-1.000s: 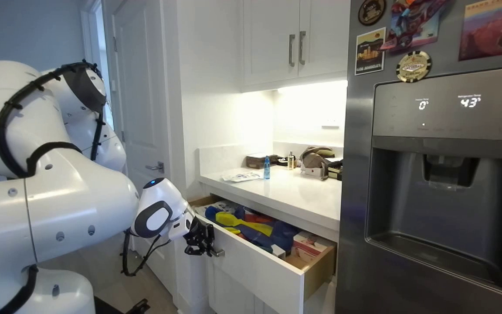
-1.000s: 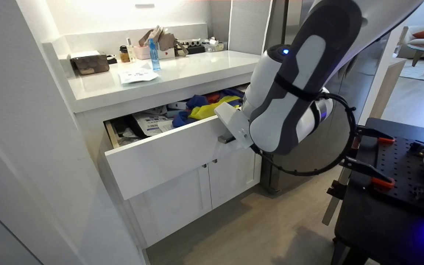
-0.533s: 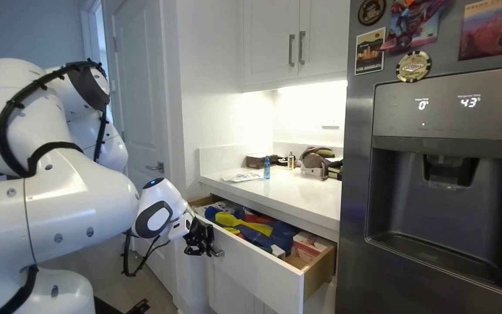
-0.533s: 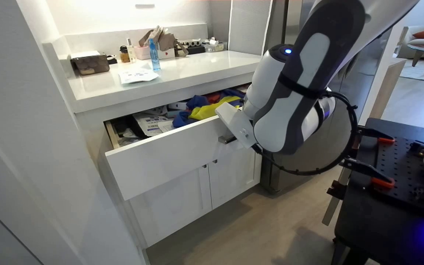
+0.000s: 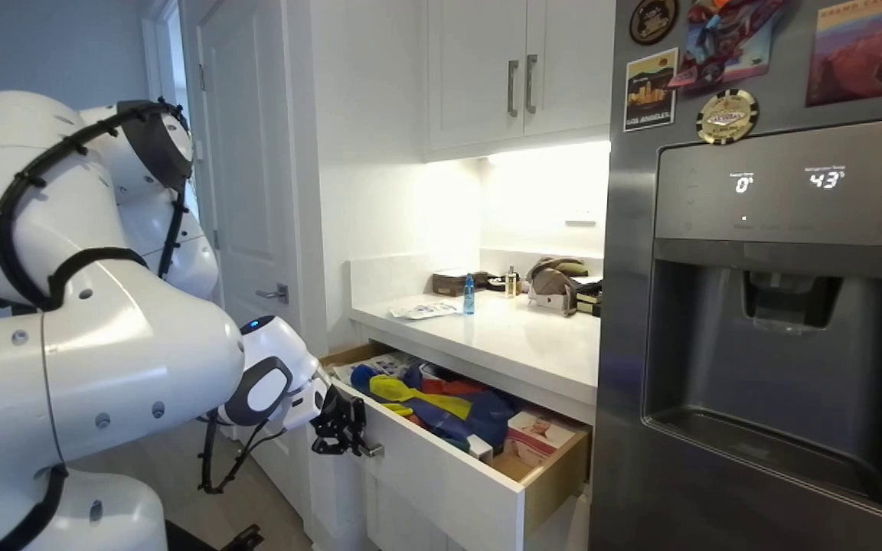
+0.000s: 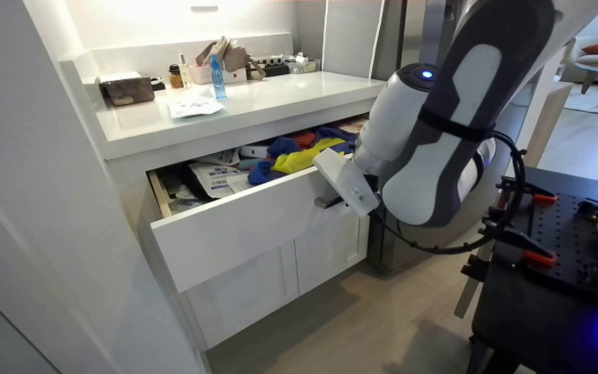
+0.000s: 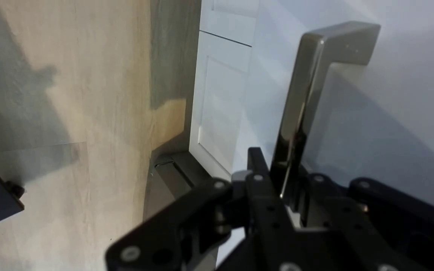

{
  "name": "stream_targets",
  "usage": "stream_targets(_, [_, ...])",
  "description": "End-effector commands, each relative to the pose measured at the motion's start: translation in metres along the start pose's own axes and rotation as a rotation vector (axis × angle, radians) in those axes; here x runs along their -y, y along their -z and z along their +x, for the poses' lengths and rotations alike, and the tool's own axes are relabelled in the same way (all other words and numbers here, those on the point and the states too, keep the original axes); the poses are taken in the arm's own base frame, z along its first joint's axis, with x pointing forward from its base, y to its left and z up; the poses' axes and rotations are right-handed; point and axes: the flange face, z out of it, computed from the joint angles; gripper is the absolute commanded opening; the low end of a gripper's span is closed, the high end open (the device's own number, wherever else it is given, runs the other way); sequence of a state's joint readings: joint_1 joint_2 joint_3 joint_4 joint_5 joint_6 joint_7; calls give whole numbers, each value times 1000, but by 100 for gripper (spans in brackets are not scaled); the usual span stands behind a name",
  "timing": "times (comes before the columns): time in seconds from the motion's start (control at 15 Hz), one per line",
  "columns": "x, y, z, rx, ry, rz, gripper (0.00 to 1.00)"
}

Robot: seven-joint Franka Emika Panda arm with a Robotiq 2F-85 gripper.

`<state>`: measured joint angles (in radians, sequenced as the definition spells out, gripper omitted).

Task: Open the topmost drawer

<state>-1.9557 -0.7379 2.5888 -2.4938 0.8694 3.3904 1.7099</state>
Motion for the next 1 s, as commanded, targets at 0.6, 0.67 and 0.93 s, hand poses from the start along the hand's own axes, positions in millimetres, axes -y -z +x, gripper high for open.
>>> stream_targets(0.6, [-26, 52, 15, 147, 84, -85, 4])
stream_targets(0.67, [-26, 53, 16, 150, 85, -89, 4])
stream_targets(0.93, [-19, 51, 27, 97, 56, -79, 4])
